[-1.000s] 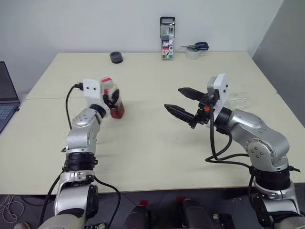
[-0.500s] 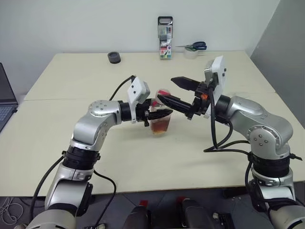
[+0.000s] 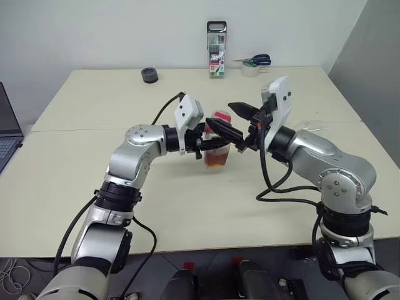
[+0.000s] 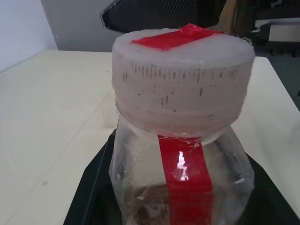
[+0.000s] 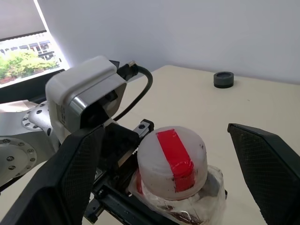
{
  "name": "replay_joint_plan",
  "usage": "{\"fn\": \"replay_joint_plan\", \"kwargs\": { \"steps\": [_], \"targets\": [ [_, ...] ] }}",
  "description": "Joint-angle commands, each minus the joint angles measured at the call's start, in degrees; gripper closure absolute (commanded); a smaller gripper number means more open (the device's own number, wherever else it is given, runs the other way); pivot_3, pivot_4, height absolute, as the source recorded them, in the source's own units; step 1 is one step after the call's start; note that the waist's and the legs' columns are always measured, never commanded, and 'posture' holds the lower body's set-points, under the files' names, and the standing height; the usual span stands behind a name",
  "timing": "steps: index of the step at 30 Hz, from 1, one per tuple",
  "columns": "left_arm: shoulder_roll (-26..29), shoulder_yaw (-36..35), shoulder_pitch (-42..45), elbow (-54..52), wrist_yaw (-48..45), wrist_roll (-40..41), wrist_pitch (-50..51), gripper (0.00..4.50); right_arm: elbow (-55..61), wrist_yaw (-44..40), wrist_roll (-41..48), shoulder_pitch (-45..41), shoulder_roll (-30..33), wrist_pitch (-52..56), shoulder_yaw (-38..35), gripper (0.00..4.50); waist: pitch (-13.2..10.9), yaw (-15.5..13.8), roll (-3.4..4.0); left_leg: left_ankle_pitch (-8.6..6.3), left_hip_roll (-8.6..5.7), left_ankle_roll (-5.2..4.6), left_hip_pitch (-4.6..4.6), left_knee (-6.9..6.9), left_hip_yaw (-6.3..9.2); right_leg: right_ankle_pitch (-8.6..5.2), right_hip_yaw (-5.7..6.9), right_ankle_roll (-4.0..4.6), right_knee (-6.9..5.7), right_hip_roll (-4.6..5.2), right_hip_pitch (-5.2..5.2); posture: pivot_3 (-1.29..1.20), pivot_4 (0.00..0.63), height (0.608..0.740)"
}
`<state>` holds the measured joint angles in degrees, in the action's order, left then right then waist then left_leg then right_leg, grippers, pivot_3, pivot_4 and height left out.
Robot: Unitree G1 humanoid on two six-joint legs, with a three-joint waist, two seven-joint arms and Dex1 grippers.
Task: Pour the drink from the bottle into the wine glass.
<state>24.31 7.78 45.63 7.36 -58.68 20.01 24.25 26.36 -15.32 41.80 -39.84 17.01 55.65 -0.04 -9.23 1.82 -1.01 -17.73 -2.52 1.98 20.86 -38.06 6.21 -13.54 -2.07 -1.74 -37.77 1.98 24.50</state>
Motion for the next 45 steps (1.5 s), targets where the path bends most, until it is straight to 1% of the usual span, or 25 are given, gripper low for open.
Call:
{"fn": "replay_joint_plan", "kwargs": {
  "steps": [1,4,7,10,18,21,25,29,32,36,38,40,43,44,45],
  "targets": [
    [-0.5,-1.3,2.0,-0.9,0.8,0.0,-1.6,2.69,1.7,0.0,-1.3,0.0,-0.6,-2.0,1.0,0.0,0.0,0.0,0.0,0.0,0.0,0.0,0.0,0.0,0.0,0.0,0.0,0.0,0.0,0.0,0.0,0.0,0.15,0.74],
    [-0.6,-1.6,2.0,-0.8,1.2,0.1,-1.5,2.69,1.3,-0.7,-3.1,0.5,-0.3,-3.1,2.5,0.57,0.0,0.0,0.0,0.0,0.0,0.0,0.0,0.0,-0.01,0.0,0.01,0.0,0.0,0.0,0.0,0.0,0.15,0.74],
    [-0.5,-1.7,2.0,-0.8,1.2,0.0,-1.5,2.69,0.8,-0.5,-3.5,0.6,-1.2,-3.8,2.2,1.62,0.0,0.0,0.0,0.0,-0.01,0.0,0.0,0.0,-0.01,0.0,0.02,0.0,0.0,0.0,0.01,0.0,0.15,0.74],
    [-0.3,-2.1,1.8,-0.6,1.5,0.1,-1.4,2.69,0.2,-0.6,-3.6,0.1,-2.3,-4.9,1.2,2.55,0.0,0.0,0.0,0.0,0.0,0.0,0.0,0.0,-0.02,0.0,0.02,0.0,-0.01,-0.01,0.01,0.0,0.15,0.74],
    [-0.1,-2.4,0.2,-2.2,2.1,0.2,-0.6,2.69,0.3,-1.4,-3.0,0.0,-3.5,-5.7,0.5,2.54,0.0,0.0,0.0,0.0,0.0,0.0,0.0,0.0,-0.02,0.0,0.02,0.0,-0.01,-0.01,0.03,0.0,0.15,0.74],
    [0.1,-2.4,-0.3,-4.4,1.5,1.4,1.1,2.69,-0.2,-5.0,-1.6,-1.3,-2.1,-5.6,0.5,2.54,0.0,0.0,0.0,0.0,0.0,0.0,0.0,0.0,-0.02,0.0,0.01,0.0,-0.02,-0.01,0.03,0.0,0.15,0.74],
    [1.1,-1.2,-1.0,-10.5,-1.2,3.4,2.9,2.69,-3.3,-18.0,4.5,-6.0,4.0,-3.4,-1.0,2.54,0.0,0.0,0.0,-0.01,-0.02,-0.02,0.0,-0.01,-0.06,0.0,0.06,0.0,-0.02,-0.02,0.03,0.0,0.15,0.74],
    [2.7,-0.3,-1.7,-17.2,-4.7,7.5,6.8,2.69,-9.0,-33.1,7.8,-11.9,8.8,-2.6,1.5,2.54,0.0,0.1,0.01,-0.05,0.01,-0.09,-0.01,0.01,-0.06,0.0,0.11,0.0,0.01,-0.04,0.02,0.0,0.15,0.74],
    [2.9,-0.7,-0.9,-20.3,-5.0,11.1,10.7,2.69,-14.5,-41.6,6.0,-16.0,9.2,-4.3,4.5,2.54,0.0,0.2,0.01,-0.1,0.04,-0.18,-0.03,0.02,-0.07,0.0,0.13,0.0,0.01,-0.12,0.01,0.0,0.15,0.74],
    [1.5,-0.8,-0.1,-21.4,-3.6,12.8,13.1,2.69,-20.6,-47.6,0.6,-17.6,8.9,-9.4,6.7,2.54,0.0,0.1,0.01,-0.1,0.04,-0.19,-0.05,-0.03,-0.08,0.0,0.13,0.0,-0.01,-0.13,-0.03,0.0,0.15,0.74],
    [1.4,-1.2,0.2,-21.0,-3.4,12.7,13.3,2.69,-20.8,-47.4,1.3,-17.2,9.8,-7.8,4.6,1.82,0.0,0.0,0.01,-0.06,0.03,-0.11,-0.02,-0.05,-0.07,0.0,0.13,0.0,0.0,-0.12,-0.03,0.0,0.15,0.74],
    [1.9,-1.5,0.3,-20.3,-3.6,12.1,12.9,2.69,-18.8,-45.6,3.5,-15.5,11.5,-4.7,1.4,1.24,0.0,-0.1,0.0,-0.02,0.02,-0.03,0.0,-0.05,-0.04,0.0,0.1,0.0,0.02,-0.04,-0.03,0.0,0.15,0.74],
    [2.5,-2.1,0.1,-18.4,-2.9,10.8,11.8,2.69,-12.5,-40.3,7.2,-11.1,14.4,0.6,-3.9,0.21,-0.1,-0.3,-0.02,-0.01,-0.02,-0.02,0.13,-0.08,0.04,0.0,0.04,0.0,0.07,0.05,0.05,0.0,0.15,0.74],
    [2.4,-2.4,0.1,-17.5,-2.3,10.5,11.5,2.69,-9.9,-37.7,8.6,-9.6,15.2,2.4,-5.7,0.02,-0.1,-0.3,-0.02,-0.01,-0.01,-0.02,0.13,-0.07,0.05,0.0,0.04,0.0,0.07,0.06,0.04,0.0,0.15,0.74],
    [2.4,-2.5,0.1,-17.0,-1.9,10.3,11.2,2.69,-7.4,-34.9,9.9,-8.3,15.5,3.7,-7.3,0.02,-0.1,-0.3,-0.02,-0.01,-0.01,-0.02,0.13,-0.06,0.04,0.0,0.02,0.0,0.08,0.06,0.05,0.0,0.15,0.74]
  ]
}}
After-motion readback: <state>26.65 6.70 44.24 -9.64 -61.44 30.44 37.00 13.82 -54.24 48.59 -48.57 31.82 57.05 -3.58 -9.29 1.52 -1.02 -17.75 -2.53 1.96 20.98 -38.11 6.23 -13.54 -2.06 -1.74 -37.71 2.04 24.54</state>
